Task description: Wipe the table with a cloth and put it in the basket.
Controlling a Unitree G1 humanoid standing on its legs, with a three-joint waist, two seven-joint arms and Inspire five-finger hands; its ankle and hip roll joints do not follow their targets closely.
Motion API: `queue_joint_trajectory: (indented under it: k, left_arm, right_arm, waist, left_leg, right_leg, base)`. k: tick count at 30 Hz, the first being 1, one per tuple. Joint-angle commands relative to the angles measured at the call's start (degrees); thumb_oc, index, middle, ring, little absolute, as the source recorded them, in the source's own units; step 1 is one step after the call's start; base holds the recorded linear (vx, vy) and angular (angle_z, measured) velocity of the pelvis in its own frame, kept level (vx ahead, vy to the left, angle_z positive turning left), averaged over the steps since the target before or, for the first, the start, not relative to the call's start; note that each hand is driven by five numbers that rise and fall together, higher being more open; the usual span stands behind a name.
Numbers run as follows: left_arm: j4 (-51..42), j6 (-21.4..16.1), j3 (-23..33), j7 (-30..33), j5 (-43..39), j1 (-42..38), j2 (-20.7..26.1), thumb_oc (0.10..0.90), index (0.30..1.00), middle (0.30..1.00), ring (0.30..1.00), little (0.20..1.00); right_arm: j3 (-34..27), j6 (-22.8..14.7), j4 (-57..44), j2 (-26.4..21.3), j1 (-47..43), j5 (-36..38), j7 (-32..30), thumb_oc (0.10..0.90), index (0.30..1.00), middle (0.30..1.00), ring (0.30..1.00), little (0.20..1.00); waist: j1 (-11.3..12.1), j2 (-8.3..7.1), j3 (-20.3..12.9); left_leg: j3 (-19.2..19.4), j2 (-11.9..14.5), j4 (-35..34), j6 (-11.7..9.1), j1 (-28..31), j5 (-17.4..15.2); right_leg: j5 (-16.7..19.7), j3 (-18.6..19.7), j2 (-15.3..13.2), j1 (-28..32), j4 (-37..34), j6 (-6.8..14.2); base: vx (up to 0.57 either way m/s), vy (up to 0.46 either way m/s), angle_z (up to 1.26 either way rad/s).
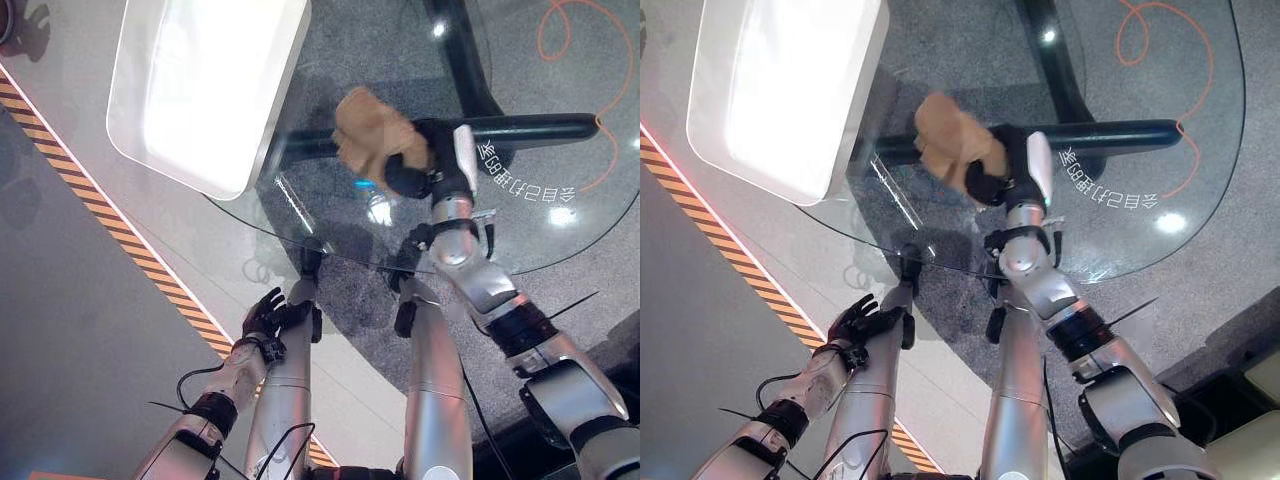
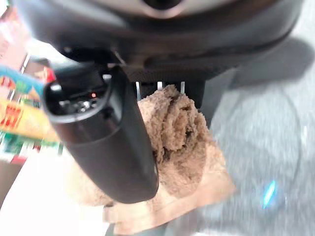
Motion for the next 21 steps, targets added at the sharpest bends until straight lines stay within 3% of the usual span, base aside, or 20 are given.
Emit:
queue_joint_trajectory:
  k: [1, 2, 4, 6, 7, 8, 10, 12, 15, 16, 21]
  left_arm:
    - [-1.23, 0.15, -0.91, -1.38, -0.03, 8.69, -2.68, 0.800, 0.900, 0.900, 0.900, 0.900]
    - [-1.32, 0.00, -0.47, -1.49, -0.07, 7.68, -2.52, 0.800, 0.900, 0.900, 0.900, 0.900]
    - [-1.35, -0.14, -0.56, -2.04, -0.11, 9.04, -2.29, 0.800, 0.900, 0.900, 0.900, 0.900]
    - [-1.59, -0.44, -0.27, -2.47, -0.46, 8.21, -1.84, 0.800, 0.900, 0.900, 0.900, 0.900]
    - [-1.71, -0.55, -0.67, -2.83, -0.67, 9.54, -1.61, 0.800, 0.900, 0.900, 0.900, 0.900]
    - [-1.83, -0.63, -0.30, -3.03, -0.76, 8.56, -1.36, 0.800, 0.900, 0.900, 0.900, 0.900]
    - [-1.70, -0.79, -0.59, -3.49, -0.88, 9.91, -1.18, 0.800, 0.900, 0.900, 0.900, 0.900]
    - [-1.93, -0.95, -0.38, -3.71, -1.14, 9.03, -0.83, 0.800, 0.900, 0.900, 0.900, 0.900]
    - [-2.26, -1.19, -0.94, -3.64, -1.49, 10.59, -0.79, 0.800, 0.900, 0.900, 0.900, 0.900]
    - [-2.42, -1.20, -0.59, -3.61, -1.50, 9.57, -0.67, 0.800, 0.900, 0.900, 0.900, 0.900]
    - [-3.15, -1.80, -0.42, -3.82, -2.45, 10.30, 0.08, 0.800, 0.900, 0.900, 0.900, 0.900]
  right_arm:
    - [-5.56, -0.65, -6.27, -6.04, 0.15, -1.99, -5.93, 0.100, 0.300, 0.300, 0.300, 0.200]
    - [-6.04, -0.53, -6.30, -6.66, -0.89, -1.98, -6.04, 0.100, 0.300, 0.300, 0.300, 0.200]
    - [-6.41, -0.46, -5.73, -7.71, 0.09, -2.01, -6.63, 0.100, 0.300, 0.300, 0.300, 0.200]
    - [-7.27, -0.65, -5.16, -9.52, -0.94, -1.55, -8.11, 0.100, 0.300, 0.300, 0.300, 0.200]
    - [-7.59, -0.97, -4.24, -10.24, -0.04, -0.44, -9.62, 0.100, 0.300, 0.300, 0.300, 0.200]
    - [-8.20, -1.22, -3.88, -10.90, -1.07, 0.01, -10.34, 0.100, 0.300, 0.300, 0.300, 0.200]
    - [-8.40, -1.50, -3.23, -11.36, -0.26, 0.84, -11.62, 0.100, 0.300, 0.300, 0.300, 0.200]
    - [-9.50, -1.87, -2.77, -12.28, -1.02, 1.36, -13.11, 0.100, 0.300, 0.300, 0.300, 0.200]
    - [-10.88, -2.89, -1.90, -13.45, 0.38, 3.61, -17.56, 0.100, 0.300, 0.300, 0.300, 0.200]
    - [-11.30, -3.00, -2.00, -13.75, -0.46, 3.67, -17.70, 0.100, 0.300, 0.300, 0.300, 0.200]
    - [-16.04, -8.00, -1.51, -15.84, 1.68, 6.56, -26.05, 0.100, 0.300, 0.300, 0.300, 0.200]
  waist:
    - [-0.24, 1.79, -1.12]
    - [-0.45, 1.67, -1.12]
    - [-0.32, 1.78, -1.12]
    - [-0.61, 1.77, -1.12]
    - [-0.47, 2.00, -1.12]
    - [-0.65, 1.94, -1.12]
    - [-0.49, 2.12, -1.12]
    - [-0.73, 2.06, -1.12]
    - [-0.74, 2.17, -1.12]
    - [-0.91, 2.05, -1.12]
    - [-1.52, 1.87, -1.12]
  left_leg:
    - [6.21, -3.01, 2.80, 3.27, -1.30, -4.62]
    - [6.52, -3.18, 2.33, 3.52, -3.38, -2.74]
    - [6.26, -2.98, 2.91, 3.31, -1.51, -4.71]
    - [6.56, -3.16, 2.40, 3.57, -3.62, -2.88]
    - [6.21, -3.04, 2.90, 3.31, -1.71, -4.83]
    - [6.52, -3.22, 2.38, 3.57, -3.74, -2.97]
    - [6.20, -3.06, 2.81, 3.32, -1.68, -4.90]
    - [6.56, -3.26, 2.13, 3.52, -3.59, -3.00]
    - [6.25, -3.12, 2.45, 3.31, -1.59, -4.96]
    - [6.58, -3.28, 1.96, 3.54, -3.57, -3.10]
    - [6.81, -3.35, 1.33, 3.65, -3.56, -3.01]
  right_leg:
    - [4.05, 1.26, 5.10, -0.38, -5.77, 2.17]
    - [5.88, 1.03, 4.87, -2.22, -6.59, 1.79]
    - [3.95, 1.27, 5.21, -0.59, -5.62, 2.13]
    - [5.79, 1.15, 5.03, -2.51, -6.49, 1.79]
    - [3.96, 1.52, 5.36, -0.84, -5.71, 2.19]
    - [5.80, 1.33, 5.15, -2.64, -6.58, 1.84]
    - [3.90, 1.60, 5.48, -0.85, -5.73, 2.19]
    - [5.74, 1.47, 5.34, -2.49, -6.81, 1.84]
    - [3.92, 1.91, 5.80, -0.64, -6.34, 2.21]
    - [5.74, 1.69, 5.56, -2.39, -7.17, 1.87]
    - [6.09, 2.00, 6.02, -2.25, -8.22, 2.01]
  base:
    - [0.00, 0.000, 0.00]
    - [-0.05, -0.008, -0.02]
    - [0.00, 0.000, -0.02]
    - [0.01, 0.002, -0.06]
    - [0.01, 0.000, -0.05]
    - [0.01, 0.000, -0.05]
    - [0.00, 0.003, -0.05]
    - [-0.02, 0.007, -0.09]
    - [0.04, 0.012, -0.07]
    - [-0.05, 0.005, -0.05]
    - [-0.02, 0.010, -0.07]
